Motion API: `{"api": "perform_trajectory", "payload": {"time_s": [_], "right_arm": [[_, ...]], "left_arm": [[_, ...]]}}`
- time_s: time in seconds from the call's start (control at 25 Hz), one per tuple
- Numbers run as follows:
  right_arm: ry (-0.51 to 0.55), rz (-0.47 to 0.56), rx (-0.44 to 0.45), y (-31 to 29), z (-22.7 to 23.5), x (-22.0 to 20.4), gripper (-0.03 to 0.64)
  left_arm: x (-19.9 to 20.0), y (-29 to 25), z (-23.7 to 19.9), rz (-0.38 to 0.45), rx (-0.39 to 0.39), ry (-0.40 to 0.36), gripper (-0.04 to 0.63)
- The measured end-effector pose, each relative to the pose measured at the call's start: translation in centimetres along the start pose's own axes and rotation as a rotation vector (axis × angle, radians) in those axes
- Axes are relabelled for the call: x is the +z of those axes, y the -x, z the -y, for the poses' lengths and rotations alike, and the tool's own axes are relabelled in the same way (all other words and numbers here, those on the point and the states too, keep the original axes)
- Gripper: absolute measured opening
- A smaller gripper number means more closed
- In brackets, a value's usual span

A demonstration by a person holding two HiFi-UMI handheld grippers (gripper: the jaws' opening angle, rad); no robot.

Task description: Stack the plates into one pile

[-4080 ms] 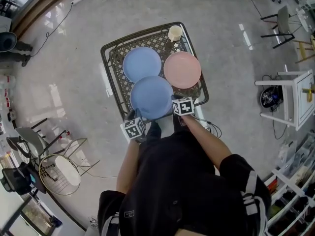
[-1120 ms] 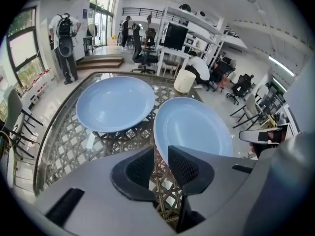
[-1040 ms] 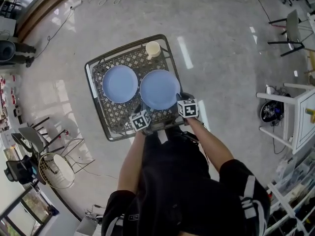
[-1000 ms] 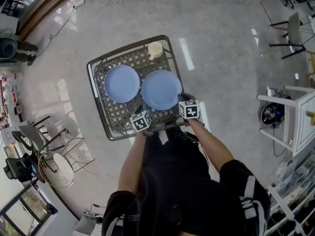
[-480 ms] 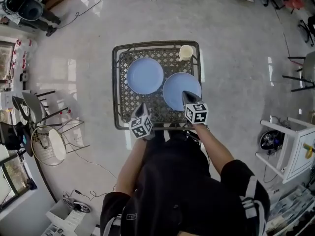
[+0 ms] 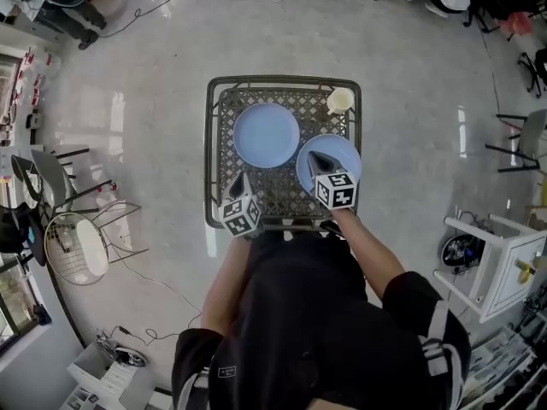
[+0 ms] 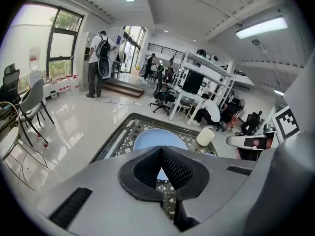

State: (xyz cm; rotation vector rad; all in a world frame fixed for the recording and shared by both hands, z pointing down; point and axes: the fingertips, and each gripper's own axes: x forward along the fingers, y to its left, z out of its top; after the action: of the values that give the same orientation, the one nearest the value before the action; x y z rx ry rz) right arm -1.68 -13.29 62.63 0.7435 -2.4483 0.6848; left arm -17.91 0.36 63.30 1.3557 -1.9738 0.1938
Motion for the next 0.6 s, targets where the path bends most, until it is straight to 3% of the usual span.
{"api": "perform_trajectory", "payload": {"time_s": [0.28,0.6], "right_arm": [[0.037,-0.048,-0.022,-4.7,-1.1,1.5,0.011],[-0.004,-0.154,-0.078,-10.1,0.1,0.8,0.011]], "left_arm": [[1.7,-2.9,-3.1,-0.045,-0.009,0.013,0.015],[2.2,-7.3,-5.1,-0.121,-0.052,0.022,0.017]]}}
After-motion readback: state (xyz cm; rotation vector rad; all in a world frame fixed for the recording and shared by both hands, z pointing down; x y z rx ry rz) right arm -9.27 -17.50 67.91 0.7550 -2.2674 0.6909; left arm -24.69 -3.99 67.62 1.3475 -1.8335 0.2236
